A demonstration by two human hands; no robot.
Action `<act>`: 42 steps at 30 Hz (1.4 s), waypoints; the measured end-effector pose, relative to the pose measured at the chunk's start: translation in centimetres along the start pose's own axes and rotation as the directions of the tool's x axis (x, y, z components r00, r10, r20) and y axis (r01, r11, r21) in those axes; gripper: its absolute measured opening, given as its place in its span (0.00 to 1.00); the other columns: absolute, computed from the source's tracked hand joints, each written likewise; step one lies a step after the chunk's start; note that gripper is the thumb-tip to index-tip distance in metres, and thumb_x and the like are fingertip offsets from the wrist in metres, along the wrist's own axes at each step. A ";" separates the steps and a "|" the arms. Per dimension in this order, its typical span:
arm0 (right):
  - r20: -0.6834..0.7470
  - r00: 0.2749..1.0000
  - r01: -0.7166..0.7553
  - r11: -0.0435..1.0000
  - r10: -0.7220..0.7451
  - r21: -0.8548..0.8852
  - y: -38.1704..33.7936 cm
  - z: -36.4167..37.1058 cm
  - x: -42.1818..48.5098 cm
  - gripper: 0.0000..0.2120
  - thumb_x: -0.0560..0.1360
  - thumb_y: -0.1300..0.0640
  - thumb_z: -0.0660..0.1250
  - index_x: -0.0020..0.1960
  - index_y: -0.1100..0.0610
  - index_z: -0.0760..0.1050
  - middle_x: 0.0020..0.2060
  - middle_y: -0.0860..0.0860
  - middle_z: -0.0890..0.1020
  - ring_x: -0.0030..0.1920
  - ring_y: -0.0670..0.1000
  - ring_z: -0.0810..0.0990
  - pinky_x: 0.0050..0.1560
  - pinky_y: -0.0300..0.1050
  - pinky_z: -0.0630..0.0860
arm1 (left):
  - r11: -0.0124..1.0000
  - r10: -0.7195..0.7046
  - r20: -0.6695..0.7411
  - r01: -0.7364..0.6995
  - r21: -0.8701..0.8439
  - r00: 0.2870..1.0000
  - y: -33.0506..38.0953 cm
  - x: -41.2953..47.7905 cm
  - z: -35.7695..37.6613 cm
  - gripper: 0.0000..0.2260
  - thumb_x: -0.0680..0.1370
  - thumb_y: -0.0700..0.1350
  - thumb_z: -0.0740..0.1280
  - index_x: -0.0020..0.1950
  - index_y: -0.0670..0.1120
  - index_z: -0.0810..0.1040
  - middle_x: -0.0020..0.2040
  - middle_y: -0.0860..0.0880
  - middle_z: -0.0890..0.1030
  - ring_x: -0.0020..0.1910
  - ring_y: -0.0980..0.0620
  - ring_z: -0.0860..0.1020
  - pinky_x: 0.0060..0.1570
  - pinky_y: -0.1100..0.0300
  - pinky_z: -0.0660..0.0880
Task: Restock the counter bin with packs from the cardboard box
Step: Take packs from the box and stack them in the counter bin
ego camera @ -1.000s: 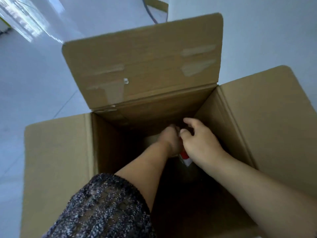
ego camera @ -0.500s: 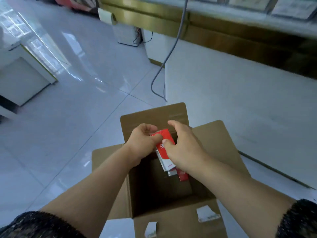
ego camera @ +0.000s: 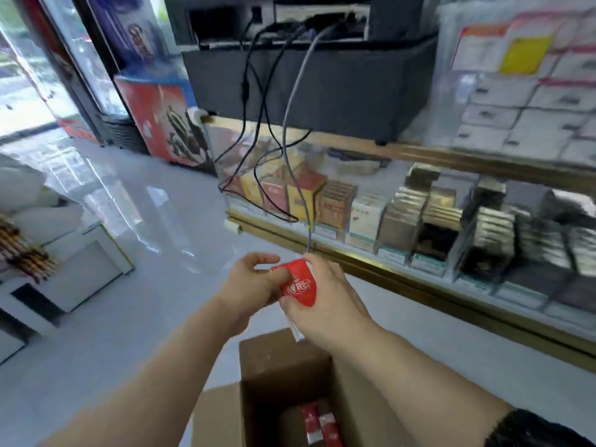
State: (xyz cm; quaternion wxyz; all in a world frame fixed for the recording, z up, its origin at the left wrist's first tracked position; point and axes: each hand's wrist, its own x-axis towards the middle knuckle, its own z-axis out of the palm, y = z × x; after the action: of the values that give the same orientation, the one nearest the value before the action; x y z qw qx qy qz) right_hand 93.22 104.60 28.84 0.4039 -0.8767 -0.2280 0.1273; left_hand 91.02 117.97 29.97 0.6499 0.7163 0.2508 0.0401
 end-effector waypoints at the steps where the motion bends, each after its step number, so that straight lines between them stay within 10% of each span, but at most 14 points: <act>1: -0.026 0.999 0.020 1.000 -0.020 0.000 -1.4 -1.6 -0.1 0.34 0.73 0.43 0.68 0.73 0.44 0.54 0.67 0.46 0.64 0.64 0.51 0.70 0.62 0.48 0.73 | 1.000 0.014 -0.009 -0.014 0.003 1.000 1.6 -0.4 -0.2 0.11 0.78 0.34 0.64 0.60 0.38 0.73 0.32 0.49 0.71 0.18 0.64 0.70 0.22 0.72 0.68; 19: -0.436 0.832 0.265 0.937 -0.342 -0.229 -17.7 -22.3 -6.1 0.28 0.75 0.47 0.66 0.69 0.44 0.56 0.54 0.48 0.67 0.52 0.49 0.69 0.49 0.43 0.69 | 0.915 0.345 0.052 -0.324 -0.240 0.937 27.7 -9.3 2.8 0.12 0.77 0.44 0.69 0.53 0.35 0.77 0.27 0.52 0.76 0.22 0.59 0.73 0.28 0.63 0.73; 25: -0.569 0.808 0.015 0.971 -0.152 -0.237 -17.0 -29.5 -5.1 0.27 0.77 0.46 0.61 0.73 0.44 0.55 0.63 0.53 0.67 0.60 0.55 0.71 0.54 0.47 0.70 | 0.872 0.306 -0.009 -0.285 -0.398 0.952 31.6 -10.9 5.2 0.15 0.79 0.56 0.63 0.59 0.47 0.75 0.54 0.46 0.80 0.50 0.48 0.78 0.47 0.53 0.77; 32: -0.709 0.682 -0.523 0.798 0.181 -0.299 -14.8 -36.1 -1.3 0.22 0.78 0.47 0.55 0.71 0.50 0.61 0.65 0.61 0.69 0.63 0.61 0.66 0.61 0.54 0.64 | 0.846 0.267 0.065 -0.202 -0.493 0.961 33.6 -9.6 7.1 0.13 0.82 0.53 0.57 0.54 0.46 0.77 0.52 0.44 0.82 0.48 0.48 0.79 0.41 0.55 0.75; 42: -0.700 0.658 -0.626 0.717 0.276 -0.306 -12.3 -36.5 5.7 0.22 0.76 0.53 0.57 0.70 0.52 0.63 0.69 0.58 0.62 0.65 0.59 0.63 0.63 0.53 0.66 | 0.865 0.286 0.118 -0.204 -0.458 0.951 36.8 -5.3 8.2 0.10 0.81 0.48 0.59 0.53 0.47 0.78 0.48 0.46 0.84 0.49 0.48 0.81 0.43 0.55 0.76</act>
State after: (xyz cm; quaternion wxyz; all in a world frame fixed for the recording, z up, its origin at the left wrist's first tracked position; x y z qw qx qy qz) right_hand 109.39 90.73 61.41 0.1529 -0.9719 0.1247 -0.1286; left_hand 100.90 107.23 65.19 0.8044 0.5775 0.0815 0.1128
